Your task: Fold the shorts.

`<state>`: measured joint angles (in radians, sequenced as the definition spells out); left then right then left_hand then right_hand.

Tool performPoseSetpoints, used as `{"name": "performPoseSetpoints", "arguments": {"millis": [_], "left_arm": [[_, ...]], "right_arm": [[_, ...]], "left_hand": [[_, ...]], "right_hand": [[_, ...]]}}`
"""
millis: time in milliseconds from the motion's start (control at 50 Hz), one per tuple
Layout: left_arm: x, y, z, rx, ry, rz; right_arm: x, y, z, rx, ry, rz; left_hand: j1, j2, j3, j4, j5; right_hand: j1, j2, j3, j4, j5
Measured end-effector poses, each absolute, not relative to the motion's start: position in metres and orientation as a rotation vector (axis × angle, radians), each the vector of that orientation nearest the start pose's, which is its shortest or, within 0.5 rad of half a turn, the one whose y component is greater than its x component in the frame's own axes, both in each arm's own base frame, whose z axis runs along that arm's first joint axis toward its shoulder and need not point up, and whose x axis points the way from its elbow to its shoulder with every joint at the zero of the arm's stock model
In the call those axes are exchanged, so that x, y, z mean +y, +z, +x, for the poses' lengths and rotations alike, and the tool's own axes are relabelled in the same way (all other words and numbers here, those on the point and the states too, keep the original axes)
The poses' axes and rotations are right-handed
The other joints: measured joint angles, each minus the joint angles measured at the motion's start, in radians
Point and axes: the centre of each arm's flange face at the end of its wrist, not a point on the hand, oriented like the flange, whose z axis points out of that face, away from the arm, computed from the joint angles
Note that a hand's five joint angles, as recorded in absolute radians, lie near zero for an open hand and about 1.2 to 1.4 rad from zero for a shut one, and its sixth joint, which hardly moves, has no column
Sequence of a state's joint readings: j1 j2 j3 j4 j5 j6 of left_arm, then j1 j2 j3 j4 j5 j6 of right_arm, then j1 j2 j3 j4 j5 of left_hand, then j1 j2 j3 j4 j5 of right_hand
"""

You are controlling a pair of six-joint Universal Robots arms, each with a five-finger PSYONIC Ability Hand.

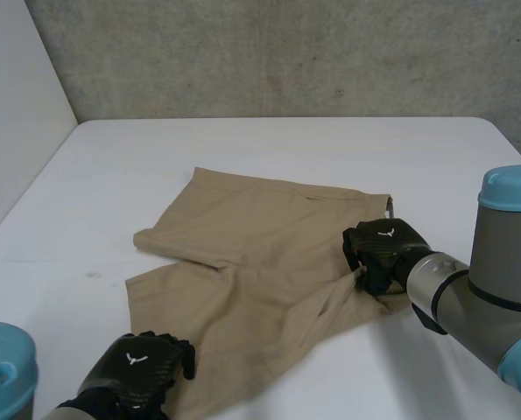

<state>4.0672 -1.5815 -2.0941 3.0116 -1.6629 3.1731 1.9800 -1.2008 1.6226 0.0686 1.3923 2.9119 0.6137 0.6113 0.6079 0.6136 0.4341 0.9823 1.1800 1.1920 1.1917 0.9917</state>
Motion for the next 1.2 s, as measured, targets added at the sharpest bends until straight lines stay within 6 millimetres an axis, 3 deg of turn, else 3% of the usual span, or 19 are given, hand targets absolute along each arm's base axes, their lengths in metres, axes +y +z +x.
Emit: {"name": "performPoseSetpoints", "arguments": {"millis": [340, 440, 460, 480, 500, 680, 720, 760, 800, 820, 880, 940, 1000, 1060, 1080, 1100, 1200], "left_arm": [[-0.093, 0.144, -0.239, 2.835, -1.442, 1.014], [-0.094, 0.140, -0.243, 2.801, -1.457, 1.017], [-0.094, 0.140, -0.244, 2.786, -1.467, 1.007], [-0.095, 0.140, -0.244, 2.776, -1.475, 0.999], [-0.097, 0.141, -0.245, 2.754, -1.492, 0.980], [-0.120, 0.155, -0.255, 2.622, -1.639, 0.899], [-0.132, 0.164, -0.259, 2.579, -1.689, 0.889], [-0.162, 0.187, -0.267, 2.465, -1.795, 0.875], [-0.169, 0.192, -0.268, 2.436, -1.817, 0.874], [-0.197, 0.212, -0.273, 2.321, -1.893, 0.888], [-0.238, 0.232, -0.286, 2.155, -1.978, 0.953], [-0.276, 0.239, -0.304, 2.027, -2.032, 1.018], [-0.314, 0.232, -0.322, 1.946, -2.071, 1.046], [-0.341, 0.221, -0.333, 1.909, -2.092, 1.043], [-0.341, 0.221, -0.333, 1.909, -2.092, 1.043], [-0.367, 0.206, -0.342, 1.881, -2.114, 1.026], [-0.404, 0.174, -0.358, 1.813, -2.193, 1.019]], "right_arm": [[-0.243, 0.173, 0.262, 2.327, -1.471, -0.822], [-0.243, 0.172, 0.262, 2.328, -1.469, -0.817], [-0.243, 0.172, 0.262, 2.329, -1.469, -0.817], [-0.243, 0.172, 0.262, 2.329, -1.470, -0.816], [-0.244, 0.173, 0.262, 2.330, -1.472, -0.814], [-0.253, 0.177, 0.258, 2.330, -1.511, -0.805], [-0.255, 0.179, 0.258, 2.326, -1.524, -0.812], [-0.258, 0.183, 0.259, 2.314, -1.555, -0.839], [-0.259, 0.184, 0.259, 2.310, -1.565, -0.848], [-0.263, 0.189, 0.261, 2.293, -1.601, -0.883], [-0.269, 0.194, 0.264, 2.271, -1.653, -0.917], [-0.285, 0.200, 0.269, 2.255, -1.728, -0.937], [-0.303, 0.201, 0.275, 2.254, -1.799, -0.943], [-0.319, 0.198, 0.278, 2.258, -1.859, -0.951], [-0.319, 0.198, 0.278, 2.258, -1.859, -0.951], [-0.340, 0.191, 0.284, 2.255, -1.963, -0.977], [-0.377, 0.172, 0.295, 2.196, -2.183, -1.061]], "left_hand": [[0.000, 0.000, 0.000, 0.000, 0.000], [0.233, 0.229, 0.232, 0.213, 0.212], [0.386, 0.366, 0.367, 0.364, 0.360], [0.386, 0.366, 0.367, 0.364, 0.360], [0.539, 0.547, 0.544, 0.545, 0.531], [0.539, 0.584, 0.579, 0.584, 0.535], [0.539, 0.585, 0.579, 0.584, 0.535], [0.539, 0.586, 0.580, 0.585, 0.535], [0.539, 0.586, 0.580, 0.585, 0.535], [0.539, 0.587, 0.580, 0.585, 0.535], [0.539, 0.587, 0.583, 0.585, 0.535], [0.539, 0.588, 0.583, 0.585, 0.535], [0.539, 0.588, 0.584, 0.585, 0.535], [0.539, 0.588, 0.584, 0.585, 0.535], [0.539, 0.588, 0.584, 0.585, 0.535], [0.539, 0.588, 0.584, 0.585, 0.535], [0.539, 0.589, 0.584, 0.585, 0.535]], "right_hand": [[0.000, 0.000, 0.000, 0.000, 0.000], [0.000, 0.000, 0.000, 0.000, 0.000], [0.000, 0.000, 0.000, 0.000, 0.000], [0.000, 0.000, 0.000, 0.000, 0.000], [0.000, 0.000, 0.000, 0.000, 0.000], [0.000, 0.000, 0.000, 0.000, 0.000], [0.000, 0.000, 0.000, 0.000, 0.000], [0.000, 0.000, 0.000, 0.000, 0.000], [0.000, 0.000, 0.000, 0.000, 0.000], [0.000, 0.000, 0.000, 0.000, 0.000], [0.000, 0.000, 0.000, 0.000, 0.000], [0.000, 0.000, 0.000, 0.000, 0.000], [0.000, 0.000, 0.000, 0.000, 0.000], [0.000, 0.000, 0.000, 0.000, 0.000], [0.000, 0.000, 0.000, 0.000, 0.000], [0.000, 0.000, 0.000, 0.000, 0.000], [0.000, 0.000, 0.000, 0.000, 0.000]]}}
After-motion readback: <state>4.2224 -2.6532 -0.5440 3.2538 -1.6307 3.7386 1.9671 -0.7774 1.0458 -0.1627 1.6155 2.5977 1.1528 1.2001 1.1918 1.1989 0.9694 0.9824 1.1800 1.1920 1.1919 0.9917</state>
